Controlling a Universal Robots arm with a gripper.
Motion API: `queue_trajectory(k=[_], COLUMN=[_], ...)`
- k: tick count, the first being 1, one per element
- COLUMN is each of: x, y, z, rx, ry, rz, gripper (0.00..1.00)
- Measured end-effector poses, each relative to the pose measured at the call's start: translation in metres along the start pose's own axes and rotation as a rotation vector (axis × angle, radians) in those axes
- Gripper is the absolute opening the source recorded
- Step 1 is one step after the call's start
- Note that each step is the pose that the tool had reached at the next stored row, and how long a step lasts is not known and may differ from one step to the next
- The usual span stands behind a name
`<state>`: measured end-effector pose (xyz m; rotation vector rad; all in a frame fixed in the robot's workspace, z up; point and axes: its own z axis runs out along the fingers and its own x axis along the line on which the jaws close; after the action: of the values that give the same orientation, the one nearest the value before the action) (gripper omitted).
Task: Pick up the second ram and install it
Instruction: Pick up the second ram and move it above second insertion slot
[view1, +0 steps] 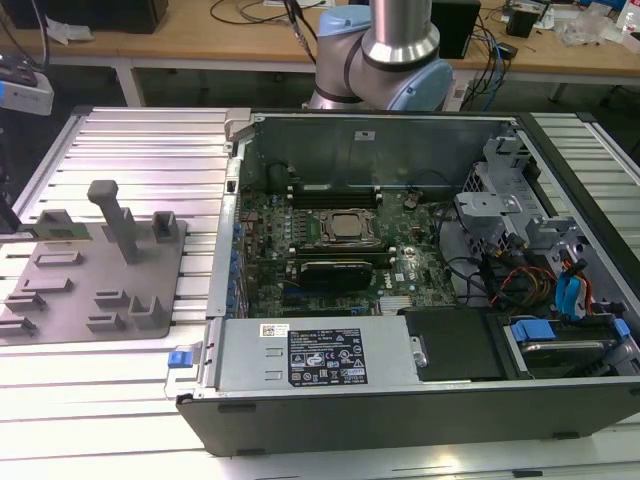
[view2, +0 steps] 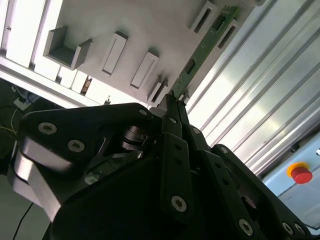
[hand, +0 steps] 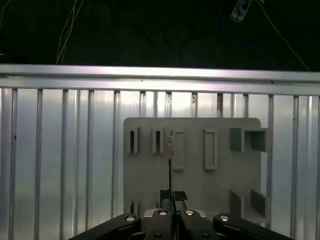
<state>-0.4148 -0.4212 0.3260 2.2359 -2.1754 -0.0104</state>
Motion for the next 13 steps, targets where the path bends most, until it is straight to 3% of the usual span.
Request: queue_trajectory(k=[4, 10, 13], x=[-0.0025, -0.0040, -0.0060], y=[0.0002, 0.0005, 0.0008], z=[-0.0151, -0.0305, -0.0457], rx=[0.0000, 0.0000, -0.0001], ry=[0.0037, 0.0037, 0.0050], rz=[0.000, 0.000, 0.000], gripper=[0.09, 0.09, 0.09])
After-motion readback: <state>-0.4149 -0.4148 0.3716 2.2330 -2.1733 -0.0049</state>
